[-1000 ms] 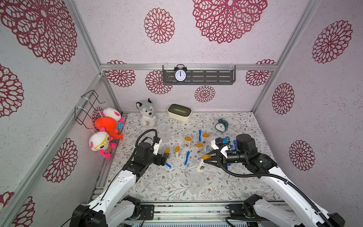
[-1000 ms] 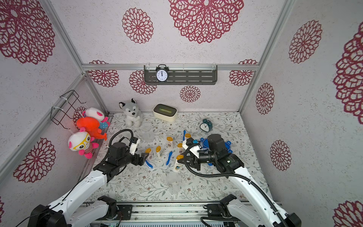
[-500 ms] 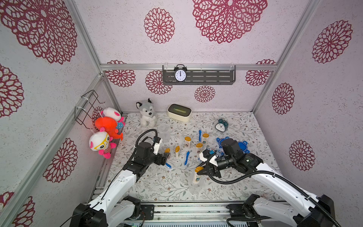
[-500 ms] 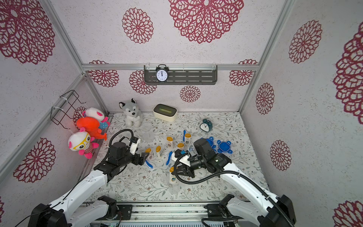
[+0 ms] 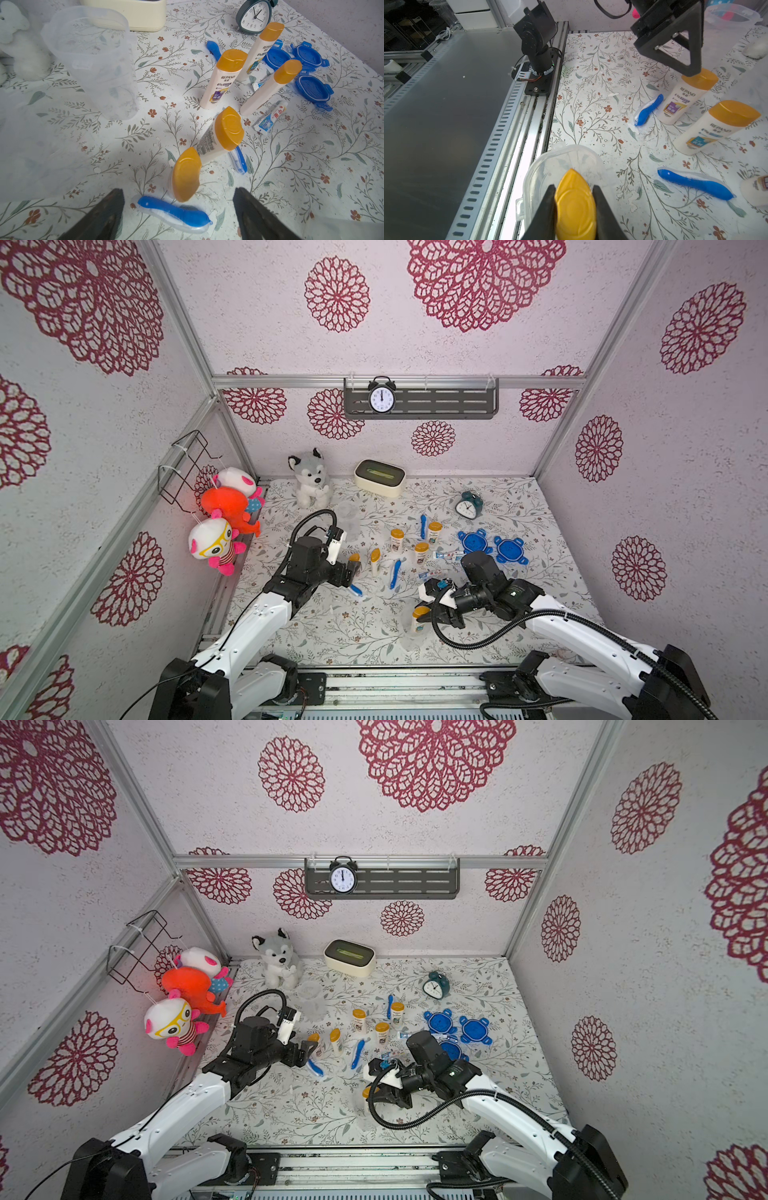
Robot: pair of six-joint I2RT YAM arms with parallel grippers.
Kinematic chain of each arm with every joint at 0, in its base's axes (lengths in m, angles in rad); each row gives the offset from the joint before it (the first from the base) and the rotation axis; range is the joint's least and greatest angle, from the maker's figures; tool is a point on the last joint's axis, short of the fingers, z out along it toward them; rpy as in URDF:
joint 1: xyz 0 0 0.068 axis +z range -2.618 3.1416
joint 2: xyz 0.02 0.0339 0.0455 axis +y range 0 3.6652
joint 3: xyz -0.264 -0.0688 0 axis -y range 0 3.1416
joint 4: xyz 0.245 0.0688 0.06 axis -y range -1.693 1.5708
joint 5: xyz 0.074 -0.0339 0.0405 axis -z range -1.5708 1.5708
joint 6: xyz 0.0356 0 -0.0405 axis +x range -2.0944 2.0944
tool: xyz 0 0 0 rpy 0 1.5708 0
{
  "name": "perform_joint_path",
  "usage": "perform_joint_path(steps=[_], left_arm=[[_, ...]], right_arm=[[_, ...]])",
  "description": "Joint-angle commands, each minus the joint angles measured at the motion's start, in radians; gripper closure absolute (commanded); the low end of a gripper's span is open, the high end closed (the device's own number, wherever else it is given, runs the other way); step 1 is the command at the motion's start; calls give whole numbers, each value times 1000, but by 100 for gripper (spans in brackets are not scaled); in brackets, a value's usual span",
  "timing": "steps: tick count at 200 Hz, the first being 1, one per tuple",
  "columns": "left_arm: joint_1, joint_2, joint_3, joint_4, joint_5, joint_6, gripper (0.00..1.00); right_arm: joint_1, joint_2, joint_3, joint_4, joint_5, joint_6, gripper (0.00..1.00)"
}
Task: Pack away toiletry kits
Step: Place the toiletry item into the container, then pick up the toiletry item from the center of the board.
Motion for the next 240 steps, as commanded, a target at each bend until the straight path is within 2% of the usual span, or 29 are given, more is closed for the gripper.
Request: perform_joint_path(steps=[1,86,134,183,217,240], left_arm=[[-10,13,29,-12,16,24,13],[-40,87,82,-83,-56,28,22],[-47,96,88,-91,-74,26,27],[-53,134,112,-97,-80,28,29],[-53,180,143,-108,-70,37,42],[-56,200,157,-113,-59,46,44]], right_arm=[[7,4,23,50,-10,-40,78],[16,28,35,26,-10,-57,61],[16,7,48,27,-4,-45,57],[15,-39,47,76,47,28,50],[-7,-100,16,178,146,127,48],[-61,-115,5,242,221,230,48]])
